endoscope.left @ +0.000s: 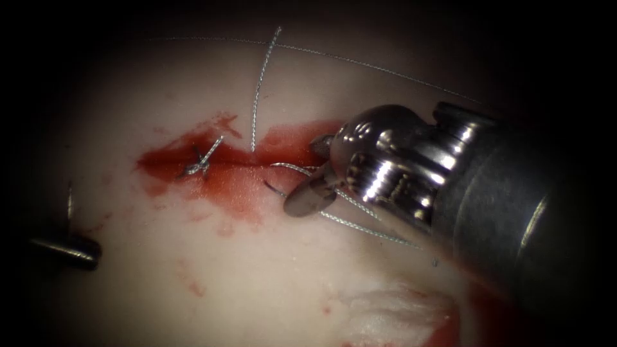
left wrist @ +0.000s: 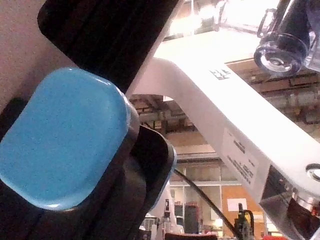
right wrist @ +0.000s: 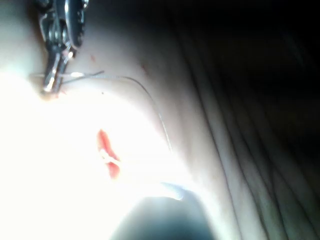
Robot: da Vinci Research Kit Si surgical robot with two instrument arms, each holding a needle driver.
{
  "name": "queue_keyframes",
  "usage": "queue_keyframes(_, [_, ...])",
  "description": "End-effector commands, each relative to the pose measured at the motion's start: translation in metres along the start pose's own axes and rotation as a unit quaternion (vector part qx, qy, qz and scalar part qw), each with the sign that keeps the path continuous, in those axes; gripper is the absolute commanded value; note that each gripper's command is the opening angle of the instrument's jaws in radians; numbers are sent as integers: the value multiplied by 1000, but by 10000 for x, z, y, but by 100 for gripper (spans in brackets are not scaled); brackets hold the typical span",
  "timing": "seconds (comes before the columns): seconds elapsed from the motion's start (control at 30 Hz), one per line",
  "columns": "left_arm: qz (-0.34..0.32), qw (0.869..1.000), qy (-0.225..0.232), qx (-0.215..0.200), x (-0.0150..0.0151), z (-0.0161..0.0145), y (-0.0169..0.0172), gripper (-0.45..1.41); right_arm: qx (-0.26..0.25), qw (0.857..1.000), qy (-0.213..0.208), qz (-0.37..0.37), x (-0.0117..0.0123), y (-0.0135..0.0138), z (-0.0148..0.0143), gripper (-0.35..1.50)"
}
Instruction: Wound Closure
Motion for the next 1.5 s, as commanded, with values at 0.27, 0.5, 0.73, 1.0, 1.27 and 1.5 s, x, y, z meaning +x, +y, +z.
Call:
queue_keyframes(0.27, [3, 1000, -2, 0, -13, 2, -2, -45, 15, 999, -49, 12, 0, -6, 32, 10])
queue_keyframes(0.5, [3, 1000, -2, 0, -12, 2, -2, -45, 14, 998, -55, 8, -6, -8, 44, 34])
queue_keyframes(0.73, [3, 1000, -3, 0, -12, 2, -2, -45, 32, 997, -73, 4, -10, -6, 41, -35])
queue_keyframes(1.0, [3, 1000, -3, 0, -12, 2, -2, -45, 126, 977, -170, 18, -23, -7, 16, -35])
queue_keyframes(1.27, [3, 1000, -3, -2, -12, 2, -3, -45, 164, 964, -204, 52, -27, -7, -48, -35])
queue_keyframes(1.5, [3, 1000, -3, -2, -12, 2, -3, -45, 188, 955, -218, 74, -24, -2, -100, -35])
